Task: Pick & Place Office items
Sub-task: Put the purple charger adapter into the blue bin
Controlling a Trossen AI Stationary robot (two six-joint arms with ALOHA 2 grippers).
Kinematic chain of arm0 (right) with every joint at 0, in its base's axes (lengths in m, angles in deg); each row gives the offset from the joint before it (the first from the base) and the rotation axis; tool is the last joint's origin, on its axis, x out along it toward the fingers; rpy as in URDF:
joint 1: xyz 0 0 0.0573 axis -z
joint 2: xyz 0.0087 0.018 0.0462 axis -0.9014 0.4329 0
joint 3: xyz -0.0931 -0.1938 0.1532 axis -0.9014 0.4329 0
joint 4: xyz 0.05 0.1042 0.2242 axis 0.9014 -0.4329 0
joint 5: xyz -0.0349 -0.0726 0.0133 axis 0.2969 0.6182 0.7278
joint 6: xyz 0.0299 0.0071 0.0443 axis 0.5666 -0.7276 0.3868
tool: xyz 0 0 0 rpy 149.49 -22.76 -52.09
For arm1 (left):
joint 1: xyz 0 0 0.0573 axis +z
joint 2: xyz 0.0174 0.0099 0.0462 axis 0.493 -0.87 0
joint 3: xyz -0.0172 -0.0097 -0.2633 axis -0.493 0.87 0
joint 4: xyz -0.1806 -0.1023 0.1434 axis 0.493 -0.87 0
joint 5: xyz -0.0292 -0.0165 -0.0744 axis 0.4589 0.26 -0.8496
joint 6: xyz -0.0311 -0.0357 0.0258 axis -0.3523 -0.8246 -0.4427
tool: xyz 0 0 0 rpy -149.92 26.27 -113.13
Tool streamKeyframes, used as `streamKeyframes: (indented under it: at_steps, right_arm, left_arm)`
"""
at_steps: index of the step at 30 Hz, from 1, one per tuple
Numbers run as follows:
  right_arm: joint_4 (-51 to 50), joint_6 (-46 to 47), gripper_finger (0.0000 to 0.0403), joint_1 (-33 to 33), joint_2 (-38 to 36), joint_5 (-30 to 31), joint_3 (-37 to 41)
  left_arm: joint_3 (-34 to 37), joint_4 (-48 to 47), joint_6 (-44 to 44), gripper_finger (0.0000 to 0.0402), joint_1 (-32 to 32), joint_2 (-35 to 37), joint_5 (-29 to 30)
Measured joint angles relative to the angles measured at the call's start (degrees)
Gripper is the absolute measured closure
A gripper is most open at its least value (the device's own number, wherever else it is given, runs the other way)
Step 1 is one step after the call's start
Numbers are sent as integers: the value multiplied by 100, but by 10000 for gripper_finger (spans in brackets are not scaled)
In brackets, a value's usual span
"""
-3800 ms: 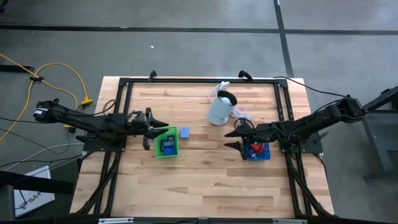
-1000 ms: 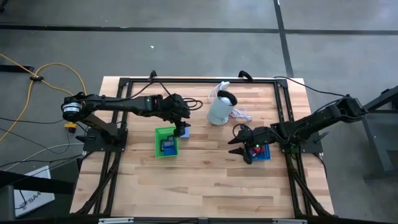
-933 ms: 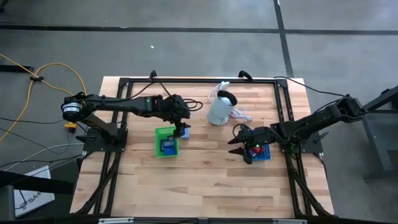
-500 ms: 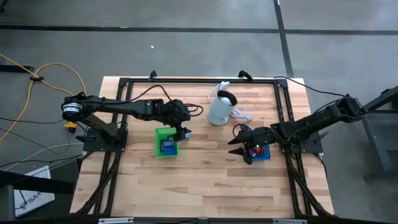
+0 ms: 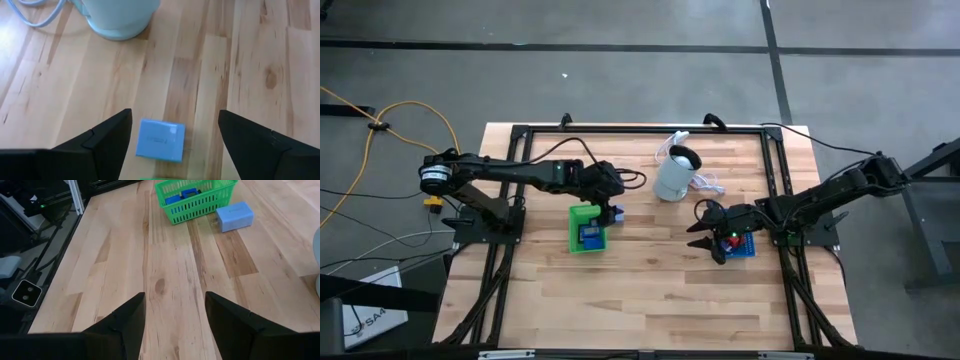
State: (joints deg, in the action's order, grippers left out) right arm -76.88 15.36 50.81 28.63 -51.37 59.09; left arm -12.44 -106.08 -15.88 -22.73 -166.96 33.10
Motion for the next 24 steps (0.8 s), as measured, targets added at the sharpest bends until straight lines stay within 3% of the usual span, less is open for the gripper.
streamKeyframes:
  at_steps: [7,13,24]
  right_arm:
    - [2,-2,211,0,0,0,0]
    - [0,-2,211,-2,0,1,-2]
    - [2,-2,211,2,0,4,-7]
  left_arm:
    - [12,-12,82,96,58,-60,-1]
    - [13,-126,239,78,162,-599,0]
    - [15,-92,229,75,151,-1051,-55]
